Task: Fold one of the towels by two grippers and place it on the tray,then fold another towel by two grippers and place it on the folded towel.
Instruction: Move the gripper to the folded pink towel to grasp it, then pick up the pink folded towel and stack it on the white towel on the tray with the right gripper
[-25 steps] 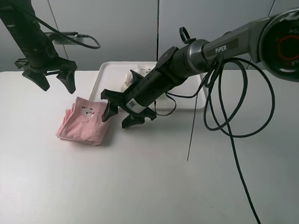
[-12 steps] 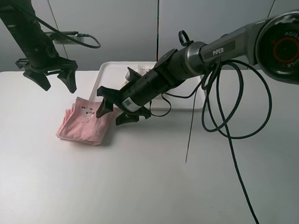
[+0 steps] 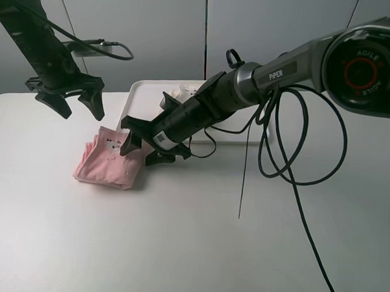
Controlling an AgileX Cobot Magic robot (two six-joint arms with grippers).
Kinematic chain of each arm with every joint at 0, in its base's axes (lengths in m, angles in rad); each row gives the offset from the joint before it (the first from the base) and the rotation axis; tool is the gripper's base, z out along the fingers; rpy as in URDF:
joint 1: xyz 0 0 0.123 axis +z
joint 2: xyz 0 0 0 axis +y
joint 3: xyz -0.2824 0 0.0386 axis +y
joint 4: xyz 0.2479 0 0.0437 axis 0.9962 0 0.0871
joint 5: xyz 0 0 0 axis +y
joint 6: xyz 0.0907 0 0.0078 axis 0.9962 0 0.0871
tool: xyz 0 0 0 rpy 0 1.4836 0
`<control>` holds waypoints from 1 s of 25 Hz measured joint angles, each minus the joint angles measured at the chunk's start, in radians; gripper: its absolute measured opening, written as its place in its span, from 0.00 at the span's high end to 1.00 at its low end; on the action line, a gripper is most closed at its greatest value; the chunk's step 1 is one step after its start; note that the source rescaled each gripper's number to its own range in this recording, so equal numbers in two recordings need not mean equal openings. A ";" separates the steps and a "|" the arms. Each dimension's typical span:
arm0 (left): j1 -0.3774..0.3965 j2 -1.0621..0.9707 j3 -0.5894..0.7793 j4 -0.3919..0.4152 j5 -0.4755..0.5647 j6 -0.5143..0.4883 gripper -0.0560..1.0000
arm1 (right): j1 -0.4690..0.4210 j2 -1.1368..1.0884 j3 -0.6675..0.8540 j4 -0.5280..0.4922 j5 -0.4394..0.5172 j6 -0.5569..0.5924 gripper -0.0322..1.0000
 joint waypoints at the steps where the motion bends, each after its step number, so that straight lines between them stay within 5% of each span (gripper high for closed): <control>1: 0.000 0.000 0.000 0.000 0.000 0.000 0.00 | 0.003 0.004 0.000 0.015 0.000 -0.005 0.33; 13: 0.000 0.000 0.000 -0.004 0.000 0.006 0.00 | 0.030 0.006 0.000 0.022 -0.059 -0.034 0.47; 16: 0.000 0.000 0.000 -0.004 0.002 0.006 0.00 | 0.049 0.012 0.000 0.022 -0.091 -0.051 0.60; 20: 0.000 0.000 0.000 -0.004 0.004 0.006 0.00 | 0.061 0.014 0.000 0.022 -0.109 -0.085 0.90; 25: 0.000 0.000 0.000 -0.004 0.004 0.006 0.00 | 0.061 0.012 0.000 0.014 -0.109 -0.102 0.90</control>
